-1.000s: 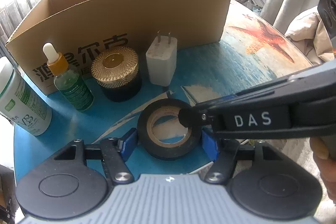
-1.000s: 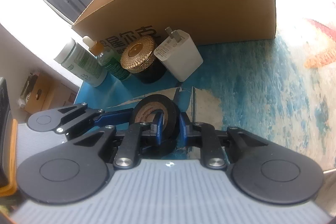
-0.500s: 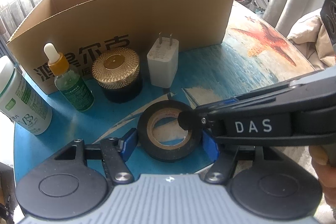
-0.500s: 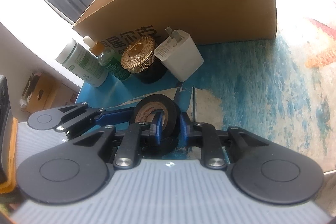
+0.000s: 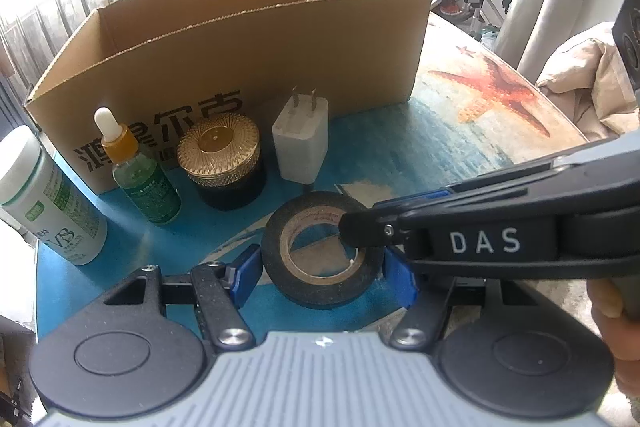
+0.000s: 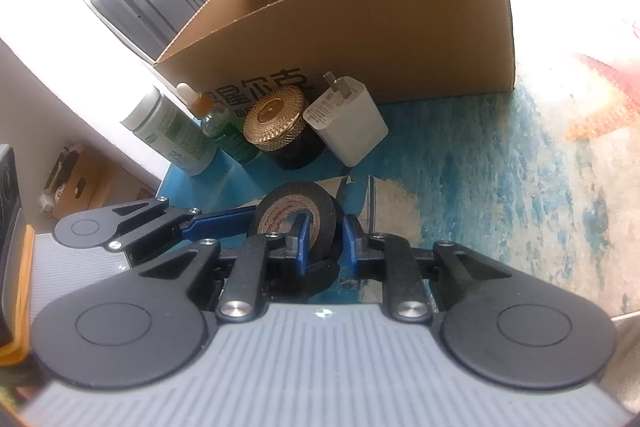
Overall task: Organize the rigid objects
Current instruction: 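Grasp the black tape roll by its edge with the right tool, then carry the black tape roll into the cardboard box and release it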
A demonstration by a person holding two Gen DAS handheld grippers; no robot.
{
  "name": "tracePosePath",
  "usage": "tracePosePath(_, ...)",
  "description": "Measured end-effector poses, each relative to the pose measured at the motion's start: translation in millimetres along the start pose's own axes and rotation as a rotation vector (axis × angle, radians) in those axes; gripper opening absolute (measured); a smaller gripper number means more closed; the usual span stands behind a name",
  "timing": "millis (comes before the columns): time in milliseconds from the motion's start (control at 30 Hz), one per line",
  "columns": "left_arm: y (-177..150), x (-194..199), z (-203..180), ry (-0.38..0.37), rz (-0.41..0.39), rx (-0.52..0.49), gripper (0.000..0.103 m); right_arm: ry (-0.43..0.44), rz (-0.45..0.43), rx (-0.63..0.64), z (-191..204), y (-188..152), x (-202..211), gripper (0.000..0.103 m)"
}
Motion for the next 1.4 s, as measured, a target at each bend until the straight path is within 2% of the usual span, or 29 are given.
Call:
tracePosePath(667, 20, 51, -8, 0.057, -0.123, -0.024, 0.067, 0.041, -0.119, 0.053, 30, 13, 49, 0.017)
tracePosePath(833, 50, 73, -7, 0.101, -0.213, -0.067, 0.067, 0.067, -0.190, 0.111, 47, 40, 70, 0.017)
tracePosePath(1033, 105, 86, 6, 0.154, -0.291, -0.072, 0.067, 0.114, -0.260, 0.223, 68, 100, 80, 0.018)
tracePosePath(1167, 143, 69, 22, 0.186, -0.274, -0.075, 0.067, 0.138, -0.226, 0.266, 71, 148, 59, 0.018)
tracePosePath(1267, 172, 34, 45, 0.160, -0.201, -0.014, 0.067, 0.122, -0.161, 0.301, 68, 183, 27, 0.018)
tracePosePath(1400, 194, -24, 78, 0.121, -0.073, 0.084, 0.067, 0.118, -0.018, 0.252, 47, 225, -33, 0.017)
Point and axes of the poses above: each gripper's, at about its wrist camera, not at the fingertips, and x roughly against the way its jaws point, z to its left, y to its top, the point moved 6 cm from there along -x, roughly the way its jaws point, and after that the axes turned 12 degrees about -z, right-handed, at the moved point
